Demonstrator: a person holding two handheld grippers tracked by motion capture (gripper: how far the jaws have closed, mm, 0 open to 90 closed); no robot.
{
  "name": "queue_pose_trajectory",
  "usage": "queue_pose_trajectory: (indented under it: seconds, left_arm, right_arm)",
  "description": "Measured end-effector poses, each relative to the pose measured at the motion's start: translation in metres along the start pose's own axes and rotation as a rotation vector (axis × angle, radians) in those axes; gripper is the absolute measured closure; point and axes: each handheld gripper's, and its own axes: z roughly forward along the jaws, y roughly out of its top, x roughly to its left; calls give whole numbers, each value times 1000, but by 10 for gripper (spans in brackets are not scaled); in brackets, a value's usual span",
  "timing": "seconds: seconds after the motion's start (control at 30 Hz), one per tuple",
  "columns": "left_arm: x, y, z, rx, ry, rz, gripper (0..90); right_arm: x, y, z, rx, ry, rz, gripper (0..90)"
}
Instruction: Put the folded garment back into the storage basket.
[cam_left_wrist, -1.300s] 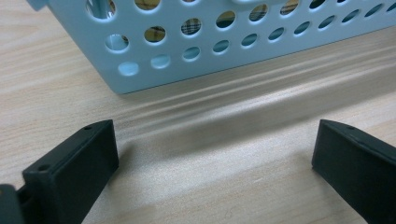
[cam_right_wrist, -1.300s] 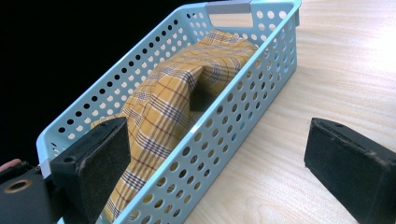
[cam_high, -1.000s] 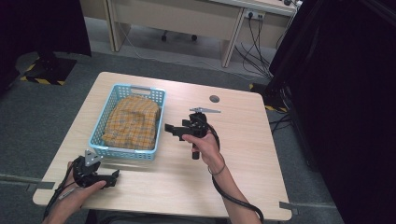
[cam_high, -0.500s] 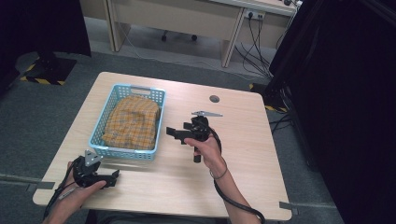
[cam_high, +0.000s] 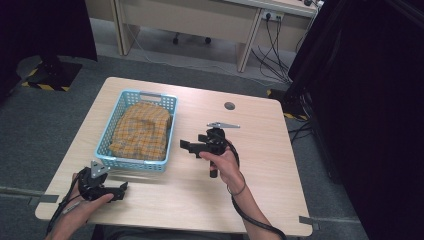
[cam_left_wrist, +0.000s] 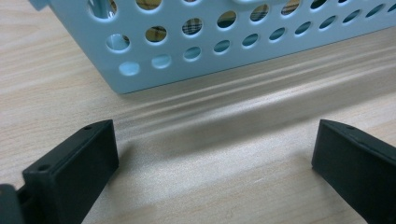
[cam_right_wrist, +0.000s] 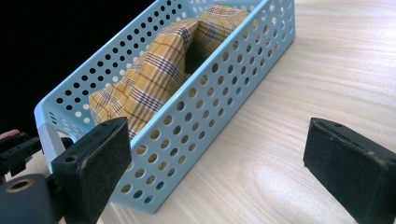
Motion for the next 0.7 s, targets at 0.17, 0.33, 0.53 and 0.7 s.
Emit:
queue_pose_trajectory:
  seconds: [0.17, 0.33, 0.53, 0.7]
  left_arm:
    - [0, 0, 0, 0, 0, 0, 0]
    - [0, 0, 0, 0, 0, 0, 0]
    - [0, 0, 0, 0, 0, 0, 0]
    - [0, 0, 0, 0, 0, 0, 0]
  right_arm:
    - [-5, -3, -6, 0, -15, 1, 83]
    - [-10, -7, -11, 0, -26, 10, 83]
    - [-13, -10, -15, 2, -30, 10, 84]
    - [-13, -13, -17, 5, -30, 3, 85]
